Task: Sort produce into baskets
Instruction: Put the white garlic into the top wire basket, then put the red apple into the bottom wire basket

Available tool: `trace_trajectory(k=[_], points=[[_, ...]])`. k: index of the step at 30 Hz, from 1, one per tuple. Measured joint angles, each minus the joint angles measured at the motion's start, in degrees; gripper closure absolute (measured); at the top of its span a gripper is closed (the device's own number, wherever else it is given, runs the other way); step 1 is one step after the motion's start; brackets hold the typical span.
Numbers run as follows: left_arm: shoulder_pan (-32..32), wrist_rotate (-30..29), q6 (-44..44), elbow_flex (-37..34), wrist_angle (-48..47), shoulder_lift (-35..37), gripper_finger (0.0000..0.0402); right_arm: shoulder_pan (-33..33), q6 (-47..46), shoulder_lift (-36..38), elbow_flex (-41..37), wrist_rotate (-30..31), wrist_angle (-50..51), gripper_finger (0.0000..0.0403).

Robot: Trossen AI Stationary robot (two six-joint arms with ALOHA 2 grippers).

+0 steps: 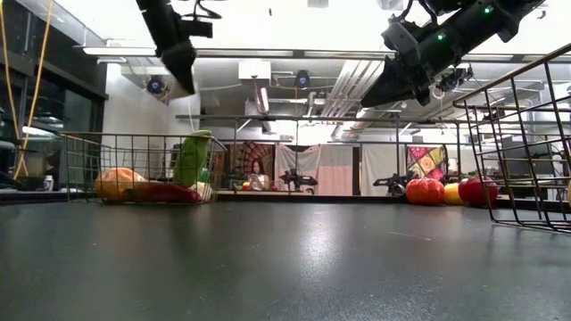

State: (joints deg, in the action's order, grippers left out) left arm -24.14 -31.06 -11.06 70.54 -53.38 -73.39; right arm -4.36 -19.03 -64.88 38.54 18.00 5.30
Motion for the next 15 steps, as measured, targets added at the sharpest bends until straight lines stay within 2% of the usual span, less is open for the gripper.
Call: trace_trajectory(k=[3,9,15], points=[[-0.9,-3.7,1.3,-0.8,0.0,-0.5,0.0215,0.0,0.0,0.0,0.0,0.0,0.0,0.0403],[-2.3,-3.5,4.7,-0.7,0.3,-0.5,0.0147,-0.1,0.0,0.0,0.0,1.5,0.0,0.0403],[-3.0,-2.7,8.9,-0.7,-2.4,-0.5,0.0117,-0.1,-0.2,0.0,0.0,1.5,0.0,0.0403]])
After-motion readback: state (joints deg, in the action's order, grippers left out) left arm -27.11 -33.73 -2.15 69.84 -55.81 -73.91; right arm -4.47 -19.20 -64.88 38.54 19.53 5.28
